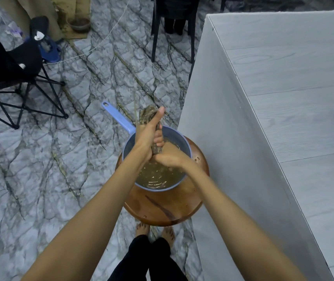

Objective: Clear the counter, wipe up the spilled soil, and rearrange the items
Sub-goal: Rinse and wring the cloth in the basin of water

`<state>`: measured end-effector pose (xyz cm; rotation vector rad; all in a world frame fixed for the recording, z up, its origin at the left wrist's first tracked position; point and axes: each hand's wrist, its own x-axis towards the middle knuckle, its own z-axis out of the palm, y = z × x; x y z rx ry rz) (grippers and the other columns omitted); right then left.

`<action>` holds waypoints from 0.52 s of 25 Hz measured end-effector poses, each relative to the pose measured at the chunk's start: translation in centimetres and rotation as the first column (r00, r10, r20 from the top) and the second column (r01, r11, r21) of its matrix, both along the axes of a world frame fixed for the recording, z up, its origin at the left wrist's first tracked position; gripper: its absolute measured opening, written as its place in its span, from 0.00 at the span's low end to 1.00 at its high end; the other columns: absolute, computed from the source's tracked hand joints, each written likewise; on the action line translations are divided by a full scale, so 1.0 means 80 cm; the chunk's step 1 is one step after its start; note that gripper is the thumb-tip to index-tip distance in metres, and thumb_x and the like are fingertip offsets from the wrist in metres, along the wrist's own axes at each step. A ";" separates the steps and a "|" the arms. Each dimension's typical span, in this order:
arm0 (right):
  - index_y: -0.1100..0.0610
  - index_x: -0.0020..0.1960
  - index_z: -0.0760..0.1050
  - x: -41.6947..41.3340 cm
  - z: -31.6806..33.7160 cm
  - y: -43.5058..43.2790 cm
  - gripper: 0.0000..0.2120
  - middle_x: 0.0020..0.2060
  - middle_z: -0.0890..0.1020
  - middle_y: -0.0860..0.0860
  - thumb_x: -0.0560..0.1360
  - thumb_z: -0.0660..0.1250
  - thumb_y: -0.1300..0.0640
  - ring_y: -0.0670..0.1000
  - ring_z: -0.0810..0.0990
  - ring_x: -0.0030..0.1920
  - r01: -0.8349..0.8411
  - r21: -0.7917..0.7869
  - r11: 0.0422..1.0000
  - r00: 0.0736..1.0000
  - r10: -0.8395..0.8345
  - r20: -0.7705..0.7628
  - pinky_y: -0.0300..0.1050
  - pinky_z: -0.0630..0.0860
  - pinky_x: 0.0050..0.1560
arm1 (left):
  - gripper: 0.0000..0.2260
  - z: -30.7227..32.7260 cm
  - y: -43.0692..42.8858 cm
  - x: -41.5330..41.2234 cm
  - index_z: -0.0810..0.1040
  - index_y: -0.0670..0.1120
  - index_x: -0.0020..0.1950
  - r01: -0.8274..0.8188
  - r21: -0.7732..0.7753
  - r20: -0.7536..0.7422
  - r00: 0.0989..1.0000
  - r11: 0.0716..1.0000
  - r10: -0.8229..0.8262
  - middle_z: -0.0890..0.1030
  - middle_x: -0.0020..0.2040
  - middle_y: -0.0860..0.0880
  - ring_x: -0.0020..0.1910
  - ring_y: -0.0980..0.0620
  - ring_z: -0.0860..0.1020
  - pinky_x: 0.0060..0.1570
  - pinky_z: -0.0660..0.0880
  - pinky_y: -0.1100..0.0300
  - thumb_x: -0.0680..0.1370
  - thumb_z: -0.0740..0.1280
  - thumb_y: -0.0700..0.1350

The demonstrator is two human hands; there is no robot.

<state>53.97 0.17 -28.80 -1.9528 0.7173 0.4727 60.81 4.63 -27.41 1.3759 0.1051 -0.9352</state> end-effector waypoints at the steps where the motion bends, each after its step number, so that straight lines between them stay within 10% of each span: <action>1: 0.58 0.34 0.70 -0.001 -0.005 0.007 0.07 0.32 0.76 0.55 0.71 0.63 0.60 0.56 0.76 0.36 0.037 -0.076 0.996 0.999 -0.037 0.000 0.42 0.67 0.28 | 0.20 -0.005 0.000 -0.002 0.67 0.46 0.28 -0.059 0.043 0.010 0.998 0.997 0.058 0.61 0.15 0.55 0.14 0.56 0.57 0.18 0.55 0.67 0.71 0.70 0.56; 7: 0.64 0.53 0.76 -0.014 -0.008 0.034 0.12 0.53 0.81 0.61 0.75 0.58 0.60 0.63 0.79 0.54 0.144 -0.317 0.937 0.989 -0.150 0.007 0.52 0.75 0.48 | 0.21 -0.027 -0.005 -0.008 0.67 0.44 0.26 -0.278 0.216 0.087 0.960 0.936 0.265 0.65 0.13 0.54 0.11 0.57 0.60 0.16 0.57 0.70 0.73 0.70 0.52; 13: 0.64 0.53 0.77 -0.022 -0.006 0.034 0.12 0.53 0.81 0.62 0.76 0.57 0.62 0.63 0.79 0.54 0.094 -0.413 0.906 0.996 -0.081 0.049 0.52 0.75 0.48 | 0.20 -0.037 -0.009 -0.010 0.69 0.43 0.27 -0.325 0.316 0.235 0.937 0.891 0.258 0.71 0.22 0.48 0.18 0.52 0.68 0.25 0.68 0.63 0.71 0.71 0.53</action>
